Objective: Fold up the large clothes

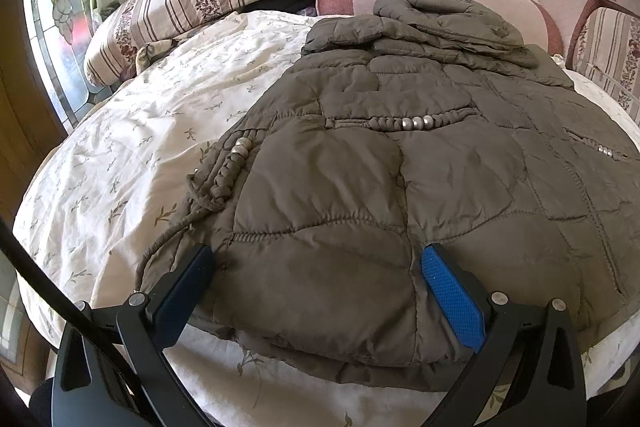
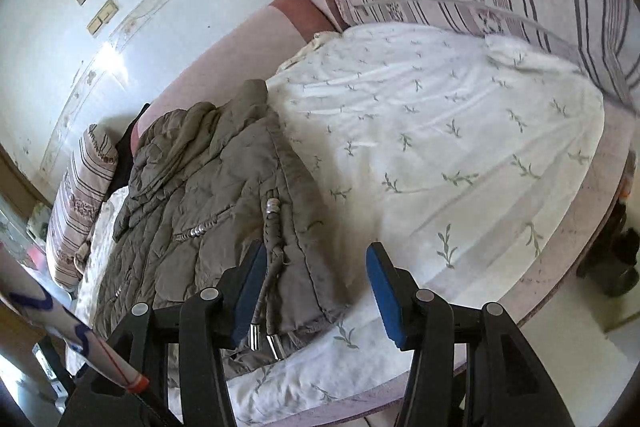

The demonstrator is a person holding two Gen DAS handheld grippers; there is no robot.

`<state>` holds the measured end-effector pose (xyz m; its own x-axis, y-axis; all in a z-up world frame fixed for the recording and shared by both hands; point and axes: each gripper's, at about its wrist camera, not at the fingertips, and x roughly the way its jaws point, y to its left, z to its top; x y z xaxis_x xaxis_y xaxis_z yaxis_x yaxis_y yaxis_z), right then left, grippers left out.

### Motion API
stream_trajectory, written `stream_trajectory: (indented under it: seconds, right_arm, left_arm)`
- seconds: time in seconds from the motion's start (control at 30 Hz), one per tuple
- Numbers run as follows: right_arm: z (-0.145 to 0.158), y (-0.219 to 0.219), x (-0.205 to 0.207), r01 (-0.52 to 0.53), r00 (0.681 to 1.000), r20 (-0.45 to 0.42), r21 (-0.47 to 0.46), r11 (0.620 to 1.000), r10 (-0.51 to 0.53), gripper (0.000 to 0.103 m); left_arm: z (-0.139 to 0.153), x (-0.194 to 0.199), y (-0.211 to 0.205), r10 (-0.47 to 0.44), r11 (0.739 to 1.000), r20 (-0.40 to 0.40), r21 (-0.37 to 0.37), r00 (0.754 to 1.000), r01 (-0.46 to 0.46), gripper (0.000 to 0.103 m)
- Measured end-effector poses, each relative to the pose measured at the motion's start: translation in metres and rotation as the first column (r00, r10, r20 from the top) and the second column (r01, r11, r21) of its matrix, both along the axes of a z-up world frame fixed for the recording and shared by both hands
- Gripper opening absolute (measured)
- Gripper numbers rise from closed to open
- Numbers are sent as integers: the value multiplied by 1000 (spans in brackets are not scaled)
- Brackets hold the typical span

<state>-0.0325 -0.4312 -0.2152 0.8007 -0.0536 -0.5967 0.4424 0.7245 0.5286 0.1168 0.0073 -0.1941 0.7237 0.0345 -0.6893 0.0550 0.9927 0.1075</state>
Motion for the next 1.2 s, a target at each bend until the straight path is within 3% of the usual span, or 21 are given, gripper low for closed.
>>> stream_trajectory:
  seconds: [0.23, 0.33, 0.43, 0.6, 0.67, 0.8, 1.03, 1.2]
  right_arm:
    - [-3, 3, 5, -12, 1000, -11, 9, 1000, 12, 58]
    - [-5, 1, 5, -2, 1000, -9, 21, 1000, 2, 62]
    - [-8, -1, 6, -2, 1000, -9, 43, 999, 2, 62]
    - [-11, 1, 10, -13, 1000, -17, 57, 998, 14, 62]
    - [-11, 2, 11, -12, 1000, -19, 56, 998, 13, 62]
    - [-13, 3, 12, -14, 999, -27, 58, 998, 16, 62]
    - [-17, 4, 12, -14, 999, -45, 59, 998, 17, 62]
    - [-20, 3, 12, -14, 999, -49, 71, 997, 17, 63]
  left_arm:
    - [15, -2, 7, -19, 999, -12, -33, 1000, 19, 103]
    - [32, -6, 32, 15, 993, 4, -119, 1000, -15, 103]
    - [44, 1, 66, 68, 975, -27, -209, 997, -72, 103]
    - [44, 13, 109, 135, 947, -67, -284, 988, -149, 103]
    - [38, 17, 119, 117, 924, -107, -352, 987, -148, 103]
    - [30, 20, 122, 93, 900, -126, -414, 988, -138, 102]
    - [13, 18, 100, 36, 903, -175, -417, 984, -107, 99]
    - [12, 5, 85, 23, 922, -148, -379, 989, -78, 99]
